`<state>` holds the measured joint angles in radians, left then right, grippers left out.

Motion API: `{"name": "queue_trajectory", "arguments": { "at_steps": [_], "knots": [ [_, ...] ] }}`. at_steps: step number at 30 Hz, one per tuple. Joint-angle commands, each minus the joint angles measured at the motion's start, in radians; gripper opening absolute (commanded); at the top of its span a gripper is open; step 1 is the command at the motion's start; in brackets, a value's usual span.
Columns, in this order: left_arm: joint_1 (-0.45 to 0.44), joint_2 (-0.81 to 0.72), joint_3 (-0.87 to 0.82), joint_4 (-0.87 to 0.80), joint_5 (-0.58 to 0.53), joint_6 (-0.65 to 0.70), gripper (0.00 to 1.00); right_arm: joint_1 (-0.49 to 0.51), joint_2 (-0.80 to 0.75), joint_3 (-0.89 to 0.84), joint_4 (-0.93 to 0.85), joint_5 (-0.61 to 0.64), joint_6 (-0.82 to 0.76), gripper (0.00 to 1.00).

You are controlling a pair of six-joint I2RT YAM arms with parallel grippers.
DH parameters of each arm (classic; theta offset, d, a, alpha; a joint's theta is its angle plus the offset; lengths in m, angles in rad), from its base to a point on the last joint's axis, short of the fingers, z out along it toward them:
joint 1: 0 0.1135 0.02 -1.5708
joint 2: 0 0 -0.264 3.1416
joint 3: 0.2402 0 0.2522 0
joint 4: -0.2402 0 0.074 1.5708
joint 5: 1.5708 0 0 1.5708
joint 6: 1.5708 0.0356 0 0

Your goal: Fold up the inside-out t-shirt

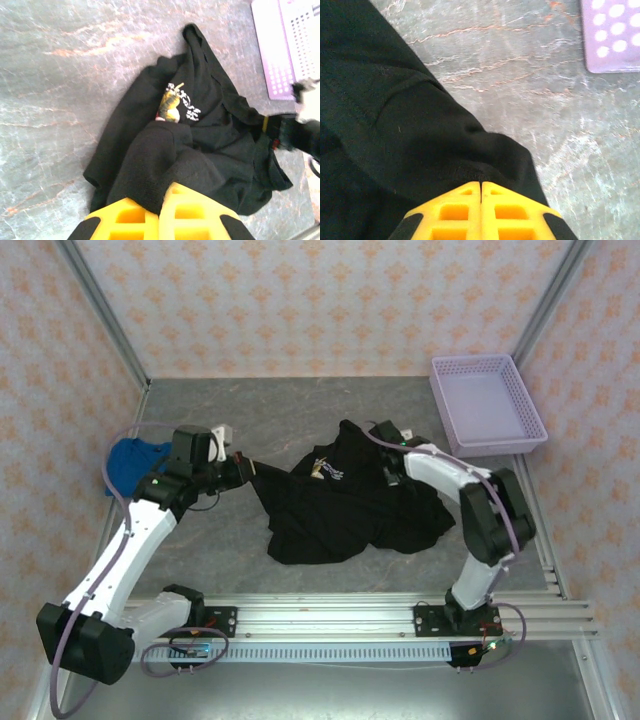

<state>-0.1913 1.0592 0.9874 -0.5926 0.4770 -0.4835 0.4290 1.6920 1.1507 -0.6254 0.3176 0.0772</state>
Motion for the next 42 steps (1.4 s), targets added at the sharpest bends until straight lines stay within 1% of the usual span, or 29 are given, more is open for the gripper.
{"name": "queue_trajectory", "arguments": {
  "at_steps": [1,4,7,9,13,15,16,17,20,23,26,28,30,31,32,34,36,39,42],
  "knots": [
    [0.072,-0.021,0.079,-0.023,-0.025,0.009,0.00,-0.076,-0.253,-0.036,0.003,-0.139,0.041,0.00],
    [0.175,-0.020,0.170,-0.001,0.026,-0.042,0.00,-0.182,-0.476,-0.064,0.089,-0.366,0.105,0.00],
    [0.241,-0.017,0.292,-0.006,0.040,-0.079,0.00,-0.269,-0.634,-0.041,0.119,-0.444,0.150,0.00],
    [0.274,-0.019,0.358,-0.030,0.022,-0.072,0.00,-0.323,-0.692,-0.019,0.118,-0.484,0.166,0.00],
    [0.360,-0.020,0.428,-0.074,0.045,-0.065,0.00,-0.391,-0.723,0.034,0.070,-0.536,0.168,0.00],
    [0.409,-0.027,0.441,-0.094,0.061,-0.057,0.00,-0.397,-0.717,0.040,0.055,-0.562,0.170,0.00],
    [0.423,-0.034,0.441,-0.104,0.055,-0.051,0.00,-0.397,-0.711,0.033,0.047,-0.588,0.179,0.00],
    [0.426,-0.039,0.437,-0.116,0.041,-0.018,0.00,-0.397,-0.701,0.023,0.042,-0.617,0.190,0.00],
    [0.428,-0.046,0.403,-0.168,-0.022,0.032,0.00,-0.395,-0.675,-0.053,0.052,-0.735,0.231,0.00],
    [0.431,-0.070,0.311,-0.175,-0.064,0.049,0.00,-0.378,-0.677,-0.189,0.090,-0.820,0.272,0.00],
    [0.431,-0.115,0.205,-0.196,-0.099,0.064,0.00,-0.304,-0.735,-0.383,0.066,-0.813,0.338,0.00],
    [0.431,-0.151,0.128,-0.218,-0.117,0.070,0.00,-0.235,-0.806,-0.515,0.009,-0.768,0.412,0.00],
    [0.432,-0.183,0.042,-0.218,-0.094,0.061,0.00,-0.193,-0.879,-0.608,-0.041,-0.707,0.474,0.00],
    [0.431,-0.192,0.000,-0.215,-0.078,0.053,0.00,-0.178,-0.912,-0.643,-0.066,-0.669,0.495,0.02],
    [0.431,-0.196,-0.035,-0.209,-0.071,0.048,0.00,-0.176,-0.927,-0.657,-0.078,-0.646,0.502,0.07],
    [0.431,-0.189,-0.100,-0.182,-0.045,0.039,0.00,-0.175,-0.922,-0.642,-0.056,-0.621,0.492,0.21],
    [0.431,-0.172,-0.120,-0.169,-0.021,0.038,0.00,-0.175,-0.868,-0.587,-0.029,-0.591,0.468,0.30],
    [0.431,-0.163,-0.127,-0.146,-0.009,0.040,0.00,-0.173,-0.738,-0.509,0.037,-0.593,0.390,0.37],
    [0.431,-0.160,-0.121,-0.130,-0.008,0.043,0.00,-0.149,-0.599,-0.433,0.084,-0.557,0.293,0.41]
  ]
}}
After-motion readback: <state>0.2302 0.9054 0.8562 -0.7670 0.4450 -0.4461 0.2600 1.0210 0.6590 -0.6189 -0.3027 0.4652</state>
